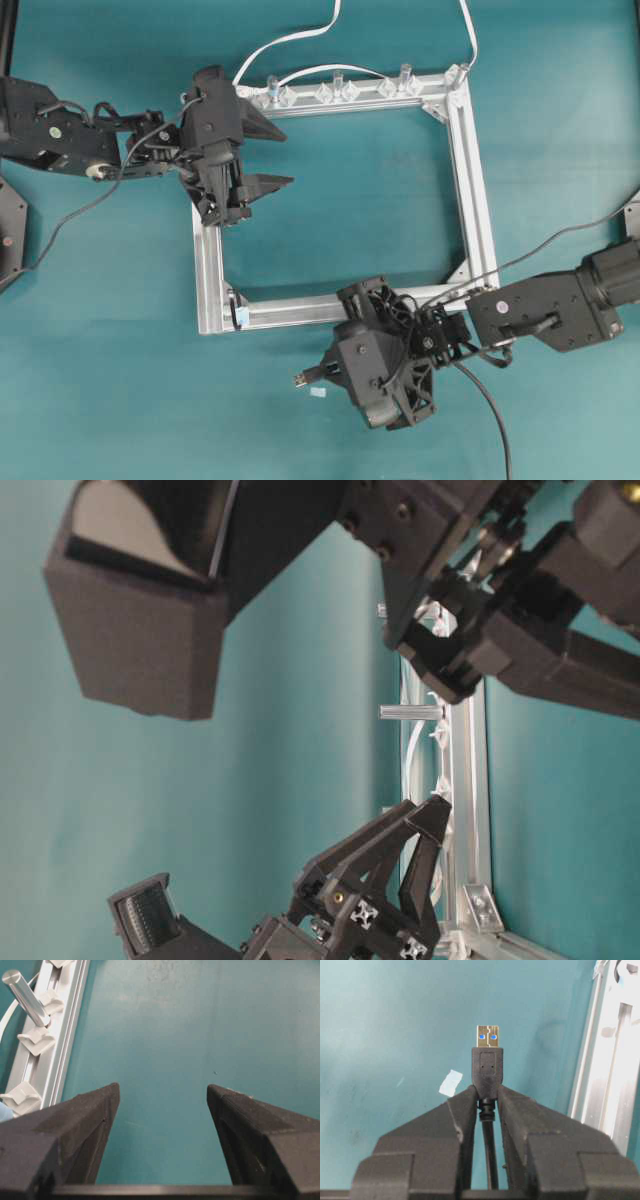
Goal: Insert the wire through the string loop located on the left side.
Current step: 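Lift the cable and carry it toward the zip-tie loop on the frame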
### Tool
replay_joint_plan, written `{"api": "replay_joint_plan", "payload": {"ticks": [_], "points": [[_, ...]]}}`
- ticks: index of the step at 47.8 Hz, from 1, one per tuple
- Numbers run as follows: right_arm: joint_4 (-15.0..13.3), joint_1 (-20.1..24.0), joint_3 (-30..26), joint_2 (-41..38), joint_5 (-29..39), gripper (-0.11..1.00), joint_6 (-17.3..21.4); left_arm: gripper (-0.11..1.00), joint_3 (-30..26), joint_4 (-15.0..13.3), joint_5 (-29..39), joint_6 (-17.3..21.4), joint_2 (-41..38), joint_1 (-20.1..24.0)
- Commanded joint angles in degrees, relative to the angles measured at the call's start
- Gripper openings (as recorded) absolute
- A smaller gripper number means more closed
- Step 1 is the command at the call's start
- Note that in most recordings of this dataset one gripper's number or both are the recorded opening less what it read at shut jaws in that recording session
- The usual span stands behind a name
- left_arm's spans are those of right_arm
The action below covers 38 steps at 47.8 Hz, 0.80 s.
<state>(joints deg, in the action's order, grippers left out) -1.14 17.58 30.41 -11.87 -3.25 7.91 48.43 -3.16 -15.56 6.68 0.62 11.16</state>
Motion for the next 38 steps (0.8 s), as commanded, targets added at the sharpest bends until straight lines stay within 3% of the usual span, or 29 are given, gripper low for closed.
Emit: {"api": "replay_joint_plan", "payload": {"ticks": [1, 38], "points": [[-0.1, 0.1, -0.5, 2.2, -0.2, 0.17, -0.2, 0.76, -0.5, 0.2, -0.3, 0.1, 1.5, -0.2], [-0.5, -3.3, -0.7, 2.3, 0.4, 0.17, -0.4, 0.76, -0.5, 0.2, -0.2, 0.0, 1.5, -0.3]]}}
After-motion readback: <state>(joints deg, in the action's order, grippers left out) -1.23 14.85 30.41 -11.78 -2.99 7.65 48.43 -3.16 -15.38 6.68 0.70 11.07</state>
